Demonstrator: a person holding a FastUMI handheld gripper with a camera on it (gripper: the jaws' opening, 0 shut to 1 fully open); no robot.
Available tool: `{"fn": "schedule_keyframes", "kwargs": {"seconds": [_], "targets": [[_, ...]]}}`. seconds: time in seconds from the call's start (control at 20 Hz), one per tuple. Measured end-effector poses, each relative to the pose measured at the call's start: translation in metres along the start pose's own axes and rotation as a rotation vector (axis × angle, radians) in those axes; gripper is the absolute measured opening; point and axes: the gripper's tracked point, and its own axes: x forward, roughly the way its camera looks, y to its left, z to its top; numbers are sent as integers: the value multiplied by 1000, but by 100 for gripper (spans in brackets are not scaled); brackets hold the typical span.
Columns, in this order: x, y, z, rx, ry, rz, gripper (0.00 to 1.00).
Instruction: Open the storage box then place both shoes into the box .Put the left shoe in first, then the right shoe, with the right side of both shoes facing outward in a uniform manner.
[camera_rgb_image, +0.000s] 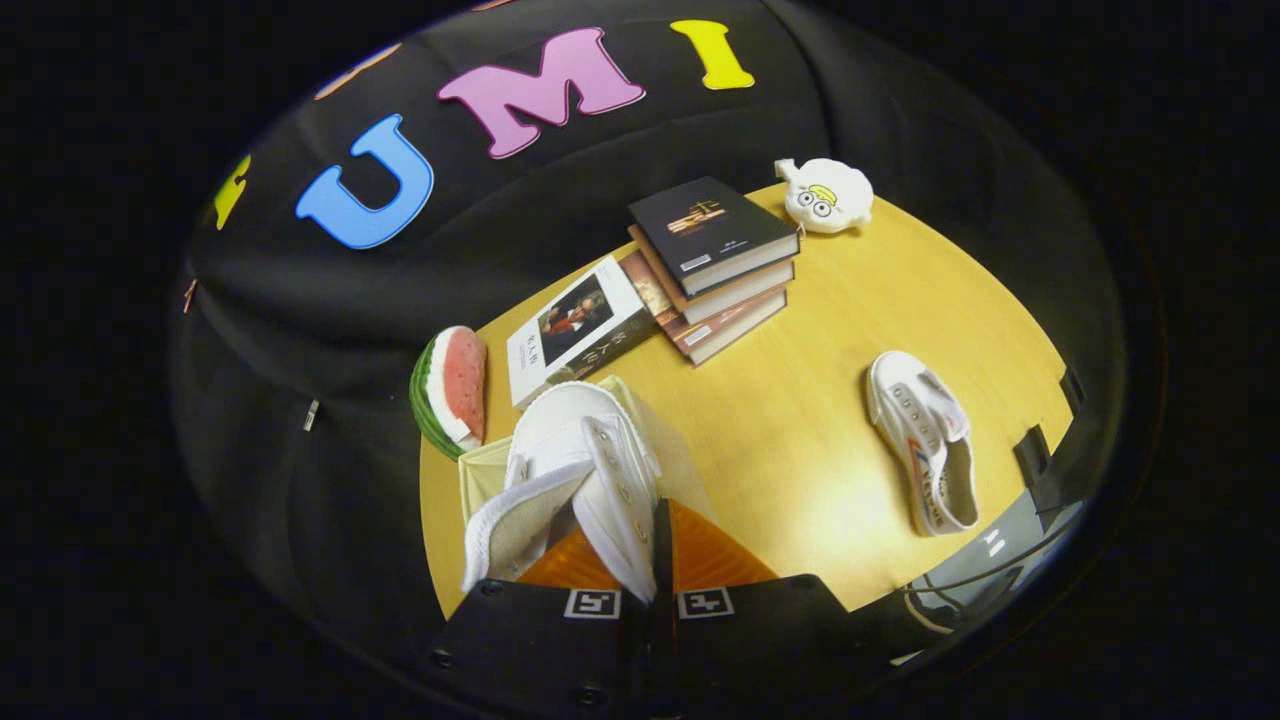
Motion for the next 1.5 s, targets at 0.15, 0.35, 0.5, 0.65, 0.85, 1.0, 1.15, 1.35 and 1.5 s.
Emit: {"fn": "schedule_keyframes", "kwargs": {"seconds": [0.15,0.35,0.5,0.65,0.85,1.0,1.15,1.35,1.5], "targets": [[20,31,-31,-21,49,-8,6],[44,46,-56,-27,68,-48,6],[54,52,-56,19,57,-63,6],[52,52,-47,47,23,-80,6],[63,47,-51,89,18,-123,6],[72,54,-56,51,5,-80,6],[77,71,-76,46,85,43,23],[56,73,-62,18,60,134,100],[25,70,-38,-44,15,183,99]]}}
